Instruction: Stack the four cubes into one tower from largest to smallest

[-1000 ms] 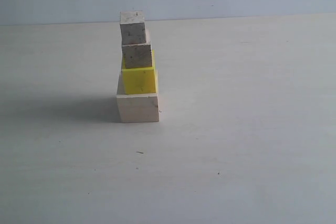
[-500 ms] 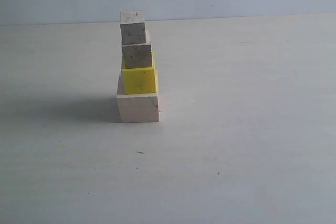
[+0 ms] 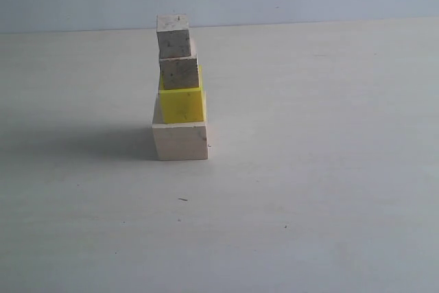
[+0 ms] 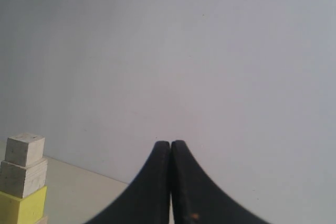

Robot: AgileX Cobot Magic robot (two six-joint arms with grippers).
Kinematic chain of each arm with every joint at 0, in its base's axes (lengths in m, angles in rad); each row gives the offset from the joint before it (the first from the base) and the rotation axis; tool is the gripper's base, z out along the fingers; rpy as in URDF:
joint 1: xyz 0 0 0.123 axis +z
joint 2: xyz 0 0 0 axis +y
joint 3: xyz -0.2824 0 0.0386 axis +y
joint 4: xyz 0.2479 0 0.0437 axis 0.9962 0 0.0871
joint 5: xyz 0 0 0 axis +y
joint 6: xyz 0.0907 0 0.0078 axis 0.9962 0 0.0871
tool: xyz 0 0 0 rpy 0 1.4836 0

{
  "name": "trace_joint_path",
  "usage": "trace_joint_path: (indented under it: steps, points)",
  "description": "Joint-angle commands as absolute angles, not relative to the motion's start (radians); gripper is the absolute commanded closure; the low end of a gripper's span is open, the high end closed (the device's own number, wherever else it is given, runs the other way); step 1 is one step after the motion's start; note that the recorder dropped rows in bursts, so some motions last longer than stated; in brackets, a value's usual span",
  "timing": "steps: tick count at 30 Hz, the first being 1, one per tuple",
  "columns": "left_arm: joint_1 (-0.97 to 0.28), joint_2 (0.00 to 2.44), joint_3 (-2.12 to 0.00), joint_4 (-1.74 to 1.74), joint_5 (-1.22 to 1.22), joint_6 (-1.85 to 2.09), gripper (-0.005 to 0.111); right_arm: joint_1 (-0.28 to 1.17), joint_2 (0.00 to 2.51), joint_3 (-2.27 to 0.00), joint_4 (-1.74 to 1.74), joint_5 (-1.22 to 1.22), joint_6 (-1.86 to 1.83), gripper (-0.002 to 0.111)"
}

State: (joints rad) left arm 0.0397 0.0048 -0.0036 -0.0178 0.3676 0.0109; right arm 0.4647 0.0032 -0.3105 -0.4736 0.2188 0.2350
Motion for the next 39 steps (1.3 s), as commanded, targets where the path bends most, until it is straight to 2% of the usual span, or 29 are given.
trace_joint_path:
  steps: [1,11,14,19,22,29,39]
  points:
    - [0.039,0.0,0.0,-0.029,0.355,0.016,0.107,0.466,0.0,-0.307,-0.472,0.215,0.236,0.108]
    - [0.039,0.0,0.0,-0.029,0.355,0.016,0.107,0.461,0.0,-0.307,-0.472,0.215,0.236,0.108]
    - [0.039,0.0,0.0,-0.029,0.355,0.016,0.107,0.308,0.0,-0.307,-0.341,0.21,0.383,0.108]
    - [0.039,0.0,0.0,-0.029,0.355,0.016,0.107,-0.006,0.0,-0.307,-0.139,0.277,0.405,0.108]
    - [0.039,0.0,0.0,-0.029,0.355,0.016,0.107,-0.087,0.0,-0.305,-0.13,0.325,0.397,0.108]
    - [0.039,0.0,0.0,-0.029,0.355,0.018,0.107,-0.105,0.0,-0.278,-0.13,0.372,0.258,0.108]
    - [0.039,0.0,0.0,-0.029,0.355,0.018,0.107,-0.105,0.0,-0.122,-0.021,0.328,0.206,0.108]
